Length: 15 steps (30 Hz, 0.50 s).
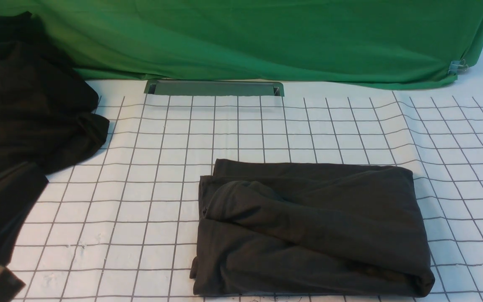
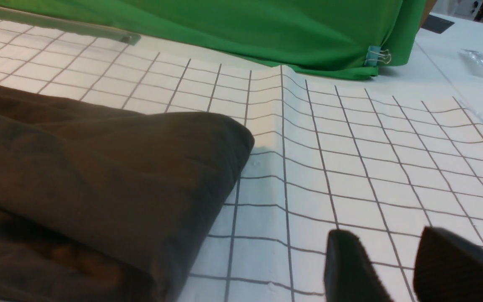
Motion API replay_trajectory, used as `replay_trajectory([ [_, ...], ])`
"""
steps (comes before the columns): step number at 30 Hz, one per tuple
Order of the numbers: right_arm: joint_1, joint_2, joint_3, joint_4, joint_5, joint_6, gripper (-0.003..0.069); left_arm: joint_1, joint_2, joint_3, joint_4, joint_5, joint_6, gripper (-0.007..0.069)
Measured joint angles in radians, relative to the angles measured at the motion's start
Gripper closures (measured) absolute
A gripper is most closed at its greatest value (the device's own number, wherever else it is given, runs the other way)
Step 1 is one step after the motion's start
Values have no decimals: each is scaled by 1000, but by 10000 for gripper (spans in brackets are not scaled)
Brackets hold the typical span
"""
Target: Fold a long-sleeved shirt over a white checkered tablecloth.
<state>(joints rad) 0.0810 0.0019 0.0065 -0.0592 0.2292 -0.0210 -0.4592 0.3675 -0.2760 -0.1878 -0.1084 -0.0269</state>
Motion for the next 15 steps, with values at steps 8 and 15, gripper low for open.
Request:
replay_trajectory([
  [8,0,0,0,-1,0,0,421,0,0,5,78,84,1,608],
  [15,0,0,0,-1,0,0,421,36,-37,25,101,115,19,608],
])
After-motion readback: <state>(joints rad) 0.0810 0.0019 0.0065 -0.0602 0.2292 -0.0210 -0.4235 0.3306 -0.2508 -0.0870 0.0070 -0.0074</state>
